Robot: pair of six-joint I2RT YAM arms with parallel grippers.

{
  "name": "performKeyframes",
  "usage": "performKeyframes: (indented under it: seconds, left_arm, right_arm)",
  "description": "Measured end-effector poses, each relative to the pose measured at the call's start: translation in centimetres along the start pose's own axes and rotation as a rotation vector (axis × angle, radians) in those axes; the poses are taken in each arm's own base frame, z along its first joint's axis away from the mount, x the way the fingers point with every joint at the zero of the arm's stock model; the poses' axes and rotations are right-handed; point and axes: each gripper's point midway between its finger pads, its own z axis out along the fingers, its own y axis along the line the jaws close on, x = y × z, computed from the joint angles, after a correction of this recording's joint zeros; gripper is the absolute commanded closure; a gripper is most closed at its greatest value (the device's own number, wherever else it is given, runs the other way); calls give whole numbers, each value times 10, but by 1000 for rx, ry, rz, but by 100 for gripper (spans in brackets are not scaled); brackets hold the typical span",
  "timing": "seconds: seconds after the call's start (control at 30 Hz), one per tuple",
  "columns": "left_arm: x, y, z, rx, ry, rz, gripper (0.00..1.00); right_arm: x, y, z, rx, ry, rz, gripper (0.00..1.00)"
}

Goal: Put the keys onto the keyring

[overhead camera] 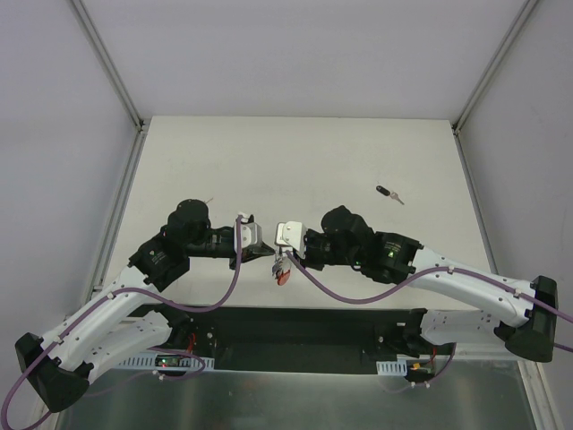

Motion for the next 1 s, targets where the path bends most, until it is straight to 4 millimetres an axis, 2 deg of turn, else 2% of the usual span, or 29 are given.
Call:
performKeyframes:
  seconds: [1.0]
  left_arm:
    - [0,-2,1,8,1,-1,100]
  right_arm:
    - [-4,3,6,-16,5,1,99]
